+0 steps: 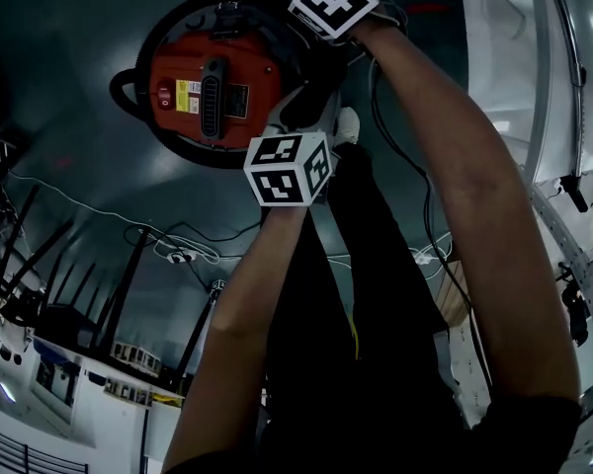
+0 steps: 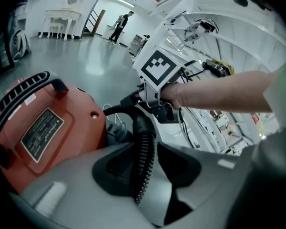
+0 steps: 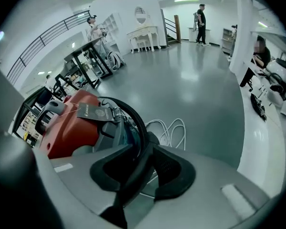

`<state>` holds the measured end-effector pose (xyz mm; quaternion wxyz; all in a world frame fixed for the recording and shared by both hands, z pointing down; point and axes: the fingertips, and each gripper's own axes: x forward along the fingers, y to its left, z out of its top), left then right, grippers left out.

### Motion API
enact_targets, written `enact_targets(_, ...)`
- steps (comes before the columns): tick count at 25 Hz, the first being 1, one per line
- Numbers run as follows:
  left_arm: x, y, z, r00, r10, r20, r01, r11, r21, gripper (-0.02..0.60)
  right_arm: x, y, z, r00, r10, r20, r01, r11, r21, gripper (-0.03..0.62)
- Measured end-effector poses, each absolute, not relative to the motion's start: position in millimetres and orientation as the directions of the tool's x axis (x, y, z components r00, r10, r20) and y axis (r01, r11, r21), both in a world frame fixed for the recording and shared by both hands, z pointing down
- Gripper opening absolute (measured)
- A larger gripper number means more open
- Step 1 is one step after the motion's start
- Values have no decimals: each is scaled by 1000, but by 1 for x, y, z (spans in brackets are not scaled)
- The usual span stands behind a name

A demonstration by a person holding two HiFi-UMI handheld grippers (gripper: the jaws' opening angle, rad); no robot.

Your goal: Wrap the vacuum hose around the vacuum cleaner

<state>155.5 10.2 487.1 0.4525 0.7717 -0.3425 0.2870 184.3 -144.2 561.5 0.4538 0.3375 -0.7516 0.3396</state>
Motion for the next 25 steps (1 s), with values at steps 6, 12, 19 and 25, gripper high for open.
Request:
enact_targets(6,155,15,483,591,-290,753,-797,-358,487,164,181,-147,548,-469,-262,844,-824,474,-310,124)
enact_targets(12,155,12,478,570,-315,759,-810,-375,452,166,175,-141,546,-494,-274,825,-806,500,-317,114)
enact_targets(19,155,14,475,574,-322,753,-807,-381,452,160,185,-140,542,-494,-311,812,-820,477,-316,110)
enact_targets(25,155,14,477,563,-324,760,-818,-351,456,158,189,-138,539,-476,-366,800,-841,457,-291,87)
